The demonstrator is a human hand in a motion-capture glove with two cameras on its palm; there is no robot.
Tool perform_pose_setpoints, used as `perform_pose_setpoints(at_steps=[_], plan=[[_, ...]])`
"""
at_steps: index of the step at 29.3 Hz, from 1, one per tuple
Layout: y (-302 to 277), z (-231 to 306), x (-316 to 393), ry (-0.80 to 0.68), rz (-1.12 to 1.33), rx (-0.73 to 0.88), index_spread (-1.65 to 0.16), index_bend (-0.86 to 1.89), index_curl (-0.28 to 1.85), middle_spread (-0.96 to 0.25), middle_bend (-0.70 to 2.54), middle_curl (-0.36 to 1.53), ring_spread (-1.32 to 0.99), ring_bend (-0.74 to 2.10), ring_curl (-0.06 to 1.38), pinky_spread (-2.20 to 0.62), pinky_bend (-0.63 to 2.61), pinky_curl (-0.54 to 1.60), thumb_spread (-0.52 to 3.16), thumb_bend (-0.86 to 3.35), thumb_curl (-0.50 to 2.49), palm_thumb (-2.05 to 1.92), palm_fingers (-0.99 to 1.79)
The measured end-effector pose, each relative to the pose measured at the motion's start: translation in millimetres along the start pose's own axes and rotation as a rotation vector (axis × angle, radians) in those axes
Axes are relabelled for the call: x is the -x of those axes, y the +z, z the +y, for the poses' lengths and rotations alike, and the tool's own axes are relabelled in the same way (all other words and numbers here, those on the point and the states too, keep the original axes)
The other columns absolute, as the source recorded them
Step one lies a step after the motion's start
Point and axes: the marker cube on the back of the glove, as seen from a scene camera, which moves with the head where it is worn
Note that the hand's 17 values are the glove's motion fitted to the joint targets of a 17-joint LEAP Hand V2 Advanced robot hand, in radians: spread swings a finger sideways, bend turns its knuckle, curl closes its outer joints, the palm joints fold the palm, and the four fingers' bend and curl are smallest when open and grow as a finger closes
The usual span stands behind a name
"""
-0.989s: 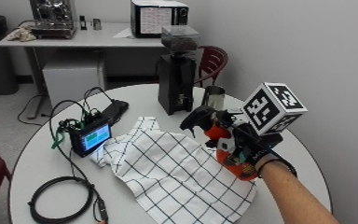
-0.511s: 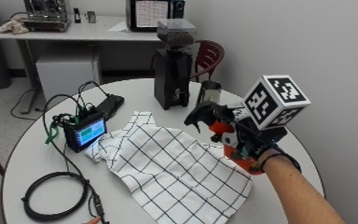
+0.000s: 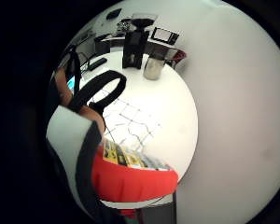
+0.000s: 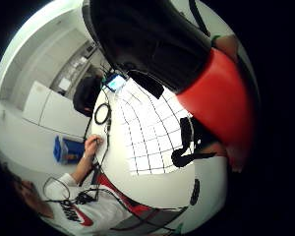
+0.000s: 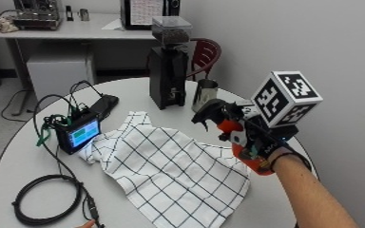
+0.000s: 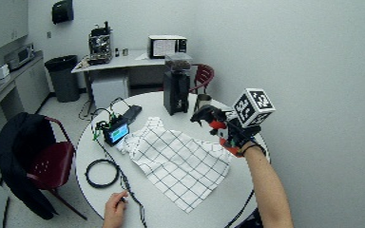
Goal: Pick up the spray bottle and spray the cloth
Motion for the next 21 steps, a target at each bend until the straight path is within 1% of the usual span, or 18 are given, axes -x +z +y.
perform_pose_setpoints(at_steps=[3, 5, 10, 13, 17, 21], plan=[[15.9, 9.1, -5.9, 0.015, -0.032, 0.021, -0.26, 0.09, 0.25, -0.07, 0.46, 0.49, -0.11, 0.65, 0.45, -0.2, 0.62, 0.43, 0.88, -0.02, 0.51, 0.96, 1.21], [14.5, 10.1, -8.7, 0.021, -0.044, 0.016, -0.26, 0.09, 0.25, -0.07, 0.47, 0.49, -0.11, 0.65, 0.45, -0.2, 0.62, 0.43, 0.88, -0.02, 0.51, 0.96, 1.21], [-23.7, -3.2, -5.4, 0.006, -0.002, -0.038, -0.26, 0.09, 0.25, -0.07, 0.47, 0.49, -0.11, 0.65, 0.45, -0.2, 0.63, 0.43, 0.88, -0.02, 0.51, 0.96, 1.21], [-38.2, -7.3, -1.4, -0.013, 0.066, -0.028, -0.26, 0.09, 0.25, -0.07, 0.47, 0.49, -0.11, 0.65, 0.45, -0.21, 0.63, 0.43, 0.88, -0.02, 0.51, 0.96, 1.21], [-14.1, 5.3, -2.9, -0.028, 0.122, 0.046, -0.27, 0.09, 0.24, -0.07, 0.47, 0.49, -0.11, 0.66, 0.46, -0.21, 0.64, 0.43, 0.88, -0.02, 0.51, 0.96, 1.21], [15.2, 26.8, -16.2, 0.004, 0.047, 0.07, -0.27, 0.09, 0.24, -0.07, 0.47, 0.49, -0.11, 0.66, 0.46, -0.21, 0.64, 0.43, 0.89, -0.02, 0.51, 0.95, 1.21]])
